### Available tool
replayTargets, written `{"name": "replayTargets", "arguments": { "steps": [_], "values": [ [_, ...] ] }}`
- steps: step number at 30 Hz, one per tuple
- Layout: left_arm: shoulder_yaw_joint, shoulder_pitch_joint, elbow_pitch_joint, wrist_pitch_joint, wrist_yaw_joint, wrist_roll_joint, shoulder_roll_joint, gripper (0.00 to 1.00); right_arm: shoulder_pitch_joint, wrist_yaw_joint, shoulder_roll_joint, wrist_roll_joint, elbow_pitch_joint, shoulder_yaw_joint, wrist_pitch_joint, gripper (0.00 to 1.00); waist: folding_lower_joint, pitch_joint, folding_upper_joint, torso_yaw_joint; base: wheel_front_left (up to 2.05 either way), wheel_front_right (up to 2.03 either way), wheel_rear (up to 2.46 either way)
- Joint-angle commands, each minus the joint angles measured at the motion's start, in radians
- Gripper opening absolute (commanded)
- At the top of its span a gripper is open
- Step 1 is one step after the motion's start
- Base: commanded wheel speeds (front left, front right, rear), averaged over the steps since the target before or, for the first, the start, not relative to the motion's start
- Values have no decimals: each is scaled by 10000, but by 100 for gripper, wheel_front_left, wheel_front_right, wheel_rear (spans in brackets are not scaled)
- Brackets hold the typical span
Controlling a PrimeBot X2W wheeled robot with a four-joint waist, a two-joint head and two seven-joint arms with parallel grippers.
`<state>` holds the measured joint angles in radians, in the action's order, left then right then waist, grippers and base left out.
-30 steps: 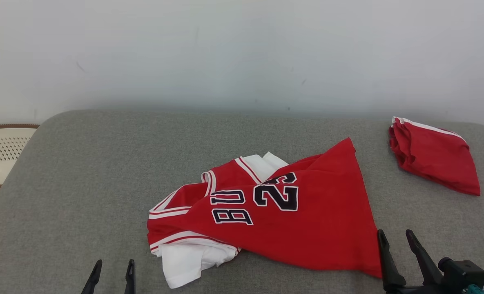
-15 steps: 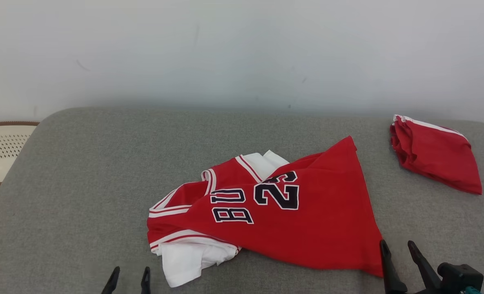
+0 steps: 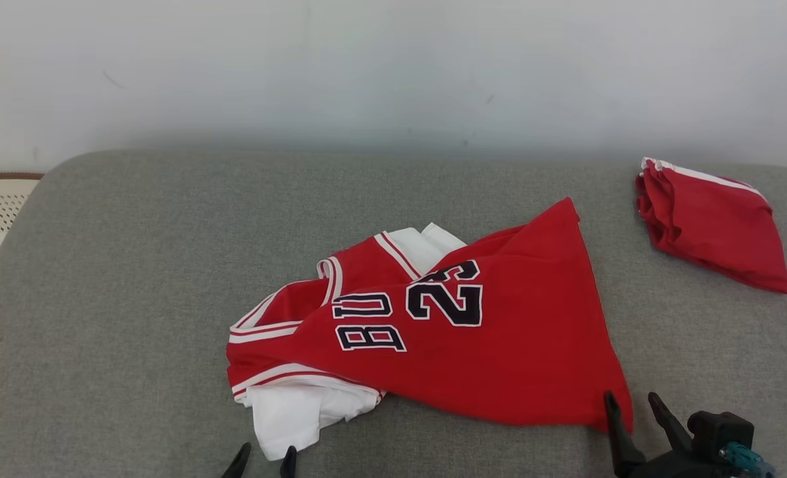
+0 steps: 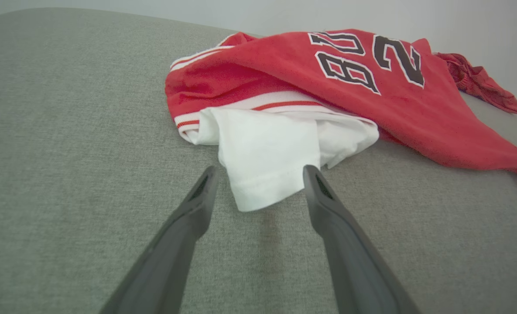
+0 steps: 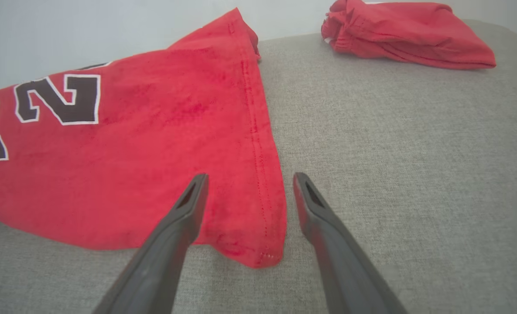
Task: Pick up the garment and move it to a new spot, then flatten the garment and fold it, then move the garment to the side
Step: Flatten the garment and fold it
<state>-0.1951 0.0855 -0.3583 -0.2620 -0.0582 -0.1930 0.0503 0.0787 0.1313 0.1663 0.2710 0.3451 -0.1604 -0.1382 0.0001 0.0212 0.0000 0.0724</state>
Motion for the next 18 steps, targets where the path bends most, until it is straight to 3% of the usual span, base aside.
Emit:
{"name": "replayTargets", "arguments": {
  "steps": [1, 15, 16, 17, 18],
  "values": [
    [-63, 152, -182, -40, 61, -19, 16, 100, 125, -12, 15, -134, 180, -39, -37, 100, -1, 201, 0, -77, 0, 0, 0],
    [-380, 1199, -1418, -40, 56, -539, 12, 100, 875, -10, -72, 120, 1926, -440, -135, 100, -1, 807, 0, -87, 0, 0, 0],
    [-465, 1235, -1637, -38, -3, -593, 10, 100, 898, -9, -84, 159, 1990, -494, -157, 88, -1, 802, 0, -89, 0, 0, 0],
    [-506, 1364, -1712, -40, -30, -685, 12, 0, 927, -5, -97, 224, 2051, -563, -200, 37, -1, 797, 0, -88, 0, 0, 0],
    [-542, 1465, -1774, -40, -55, -734, 16, 0, 972, -5, -107, 260, 2081, -634, -253, 8, -1, 787, 0, -91, 0, 0, 0]
  ]
}}
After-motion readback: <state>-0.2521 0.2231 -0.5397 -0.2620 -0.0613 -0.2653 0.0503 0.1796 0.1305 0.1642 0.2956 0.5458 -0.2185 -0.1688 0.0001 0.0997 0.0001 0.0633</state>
